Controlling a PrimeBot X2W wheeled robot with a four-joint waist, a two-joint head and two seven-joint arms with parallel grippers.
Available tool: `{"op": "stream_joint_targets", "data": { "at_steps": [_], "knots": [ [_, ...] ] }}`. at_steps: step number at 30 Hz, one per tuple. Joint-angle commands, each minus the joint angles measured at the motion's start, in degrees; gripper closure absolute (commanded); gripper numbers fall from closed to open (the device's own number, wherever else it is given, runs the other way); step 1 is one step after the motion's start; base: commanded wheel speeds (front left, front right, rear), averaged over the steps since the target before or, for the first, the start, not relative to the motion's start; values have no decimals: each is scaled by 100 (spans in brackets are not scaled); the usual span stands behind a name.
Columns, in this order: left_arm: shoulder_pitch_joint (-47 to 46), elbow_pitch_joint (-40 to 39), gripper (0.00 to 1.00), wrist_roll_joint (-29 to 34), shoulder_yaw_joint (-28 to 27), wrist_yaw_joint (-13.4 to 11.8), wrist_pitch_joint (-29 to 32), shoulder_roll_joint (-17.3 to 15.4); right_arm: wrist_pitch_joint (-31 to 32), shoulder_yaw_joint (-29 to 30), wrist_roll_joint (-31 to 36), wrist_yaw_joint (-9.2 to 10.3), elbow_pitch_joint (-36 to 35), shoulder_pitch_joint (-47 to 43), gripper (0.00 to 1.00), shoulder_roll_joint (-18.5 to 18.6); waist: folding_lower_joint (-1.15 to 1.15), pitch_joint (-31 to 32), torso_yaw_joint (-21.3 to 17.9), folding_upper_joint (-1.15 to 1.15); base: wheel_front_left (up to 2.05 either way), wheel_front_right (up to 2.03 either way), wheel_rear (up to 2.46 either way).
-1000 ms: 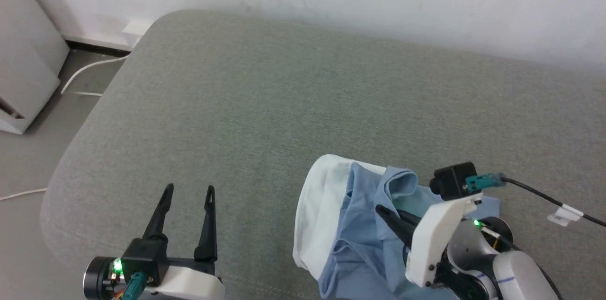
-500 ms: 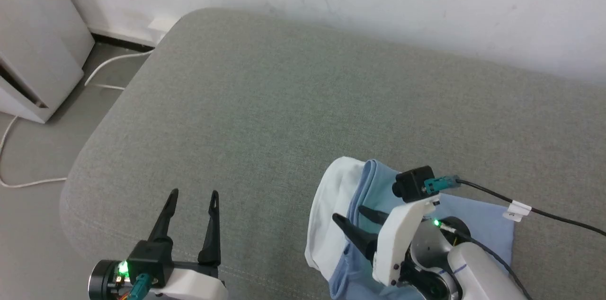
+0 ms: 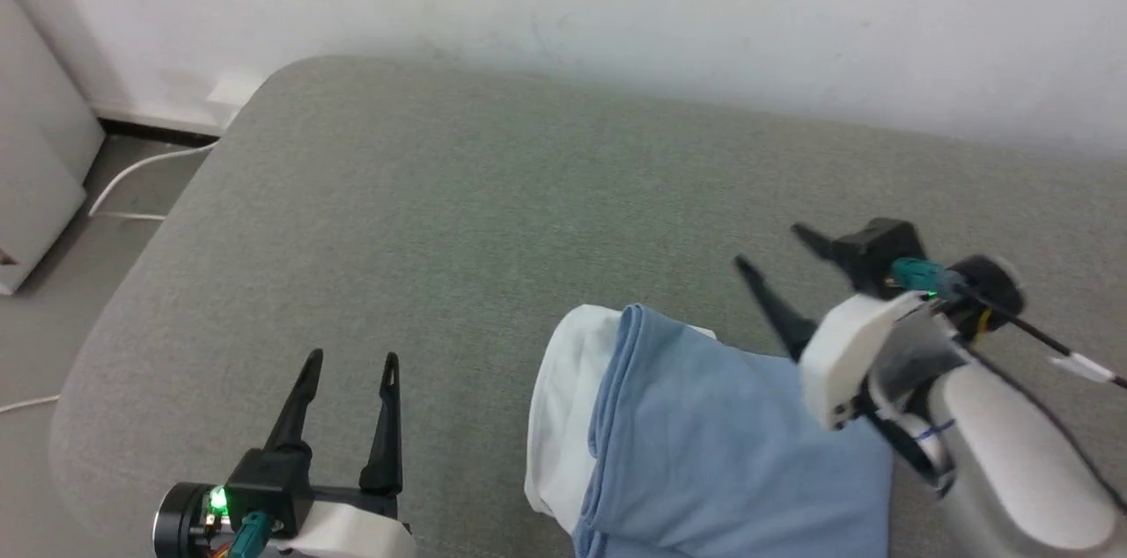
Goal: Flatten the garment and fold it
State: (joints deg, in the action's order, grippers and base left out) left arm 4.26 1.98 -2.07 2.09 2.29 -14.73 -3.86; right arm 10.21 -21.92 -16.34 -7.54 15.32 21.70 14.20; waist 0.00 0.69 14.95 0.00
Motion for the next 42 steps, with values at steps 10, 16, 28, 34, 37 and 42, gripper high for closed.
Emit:
{"op": "stream_joint_targets", "data": {
  "at_steps": [10,16,28,34,37,42],
  "knots": [
    [-8,-180,0,-9,-44,7,-27,9,-1299,1034,1059,5,-296,-246,0,584,0,-76,-798,0,0,0,0],
    [-74,-213,0,-39,-44,-10,-27,31,-1793,2286,1477,5,-966,-1027,0,157,0,-202,-1029,0,0,0,0],
    [29,-167,0,-24,73,14,-27,60,-2169,2980,1674,5,-2037,-2598,0,-971,0,-222,-1103,0,0,0,0],
    [-23,-135,0,-38,113,41,-27,69,-1979,2862,1677,5,-2056,-2741,0,-1067,0,-247,-1096,0,0,0,0],
    [-66,-132,0,-24,116,59,-27,71,-1710,2836,1475,5,-2055,-2741,0,-1052,0,-289,-1075,0,0,0,0],
    [-131,-131,0,-12,133,88,-27,74,-390,2417,413,5,-2016,-2765,0,-620,0,-448,-1017,0,0,0,0]
  ]
}}
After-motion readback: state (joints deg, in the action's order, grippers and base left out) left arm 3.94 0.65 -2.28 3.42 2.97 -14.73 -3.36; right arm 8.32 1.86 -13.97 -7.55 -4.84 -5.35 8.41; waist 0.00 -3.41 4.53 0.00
